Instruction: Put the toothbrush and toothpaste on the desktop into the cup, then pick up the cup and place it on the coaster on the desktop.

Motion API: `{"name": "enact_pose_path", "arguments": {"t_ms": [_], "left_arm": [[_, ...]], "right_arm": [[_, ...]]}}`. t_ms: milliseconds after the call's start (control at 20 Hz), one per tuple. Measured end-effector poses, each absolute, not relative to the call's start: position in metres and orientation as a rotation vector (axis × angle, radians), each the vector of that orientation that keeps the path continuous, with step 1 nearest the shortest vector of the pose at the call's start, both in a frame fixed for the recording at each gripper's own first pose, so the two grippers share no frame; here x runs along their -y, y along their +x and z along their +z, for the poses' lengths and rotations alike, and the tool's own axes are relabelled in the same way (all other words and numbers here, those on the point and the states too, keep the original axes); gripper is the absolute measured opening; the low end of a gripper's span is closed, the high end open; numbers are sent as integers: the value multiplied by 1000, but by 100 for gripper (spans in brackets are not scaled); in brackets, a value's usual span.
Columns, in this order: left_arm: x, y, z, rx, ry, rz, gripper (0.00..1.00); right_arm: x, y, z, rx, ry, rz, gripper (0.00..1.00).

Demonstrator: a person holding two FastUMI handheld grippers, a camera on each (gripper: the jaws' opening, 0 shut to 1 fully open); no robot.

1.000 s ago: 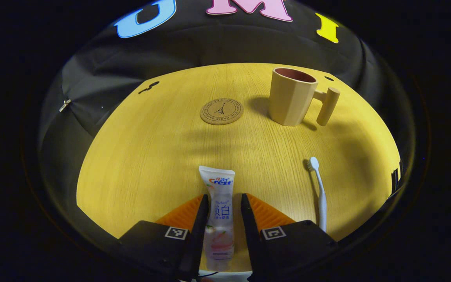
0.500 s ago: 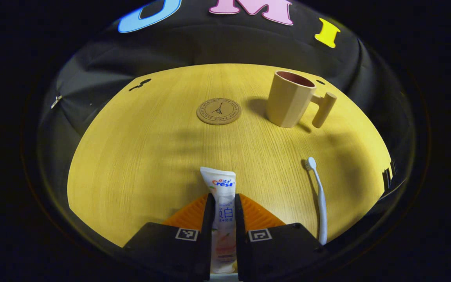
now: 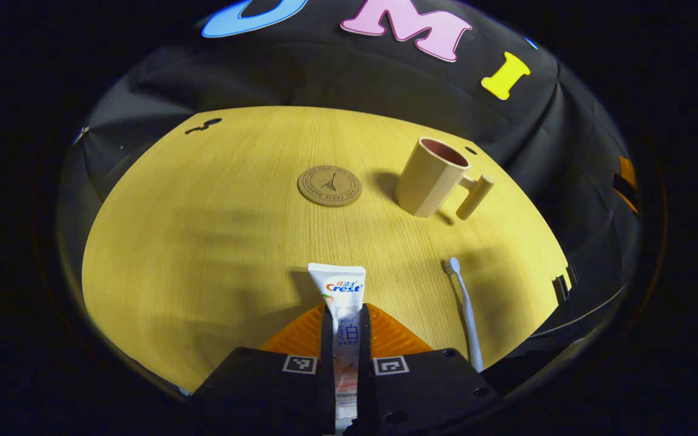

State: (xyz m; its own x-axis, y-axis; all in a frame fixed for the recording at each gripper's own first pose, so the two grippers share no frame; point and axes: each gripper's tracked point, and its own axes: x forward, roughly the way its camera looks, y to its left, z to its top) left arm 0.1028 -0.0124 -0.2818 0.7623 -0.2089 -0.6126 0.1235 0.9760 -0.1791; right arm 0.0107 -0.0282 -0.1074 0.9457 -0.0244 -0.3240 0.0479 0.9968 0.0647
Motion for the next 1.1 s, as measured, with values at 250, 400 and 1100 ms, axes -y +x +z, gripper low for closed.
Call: {"name": "enact_pose_path", "arguments": {"t_ms": [250,400,1100], "left_arm": [[4,86,-233,-602,-167,-242,18],[-4,72,-207,-567,-199,-265,17],[-54,15,-181,-504,-210,-233,17]], "right_arm": [[-1,4,-133,-401,65,-40,98],[-16,4,-158,-487,77,-58,98],[-68,33,-303,-855,29,-48,93]]}}
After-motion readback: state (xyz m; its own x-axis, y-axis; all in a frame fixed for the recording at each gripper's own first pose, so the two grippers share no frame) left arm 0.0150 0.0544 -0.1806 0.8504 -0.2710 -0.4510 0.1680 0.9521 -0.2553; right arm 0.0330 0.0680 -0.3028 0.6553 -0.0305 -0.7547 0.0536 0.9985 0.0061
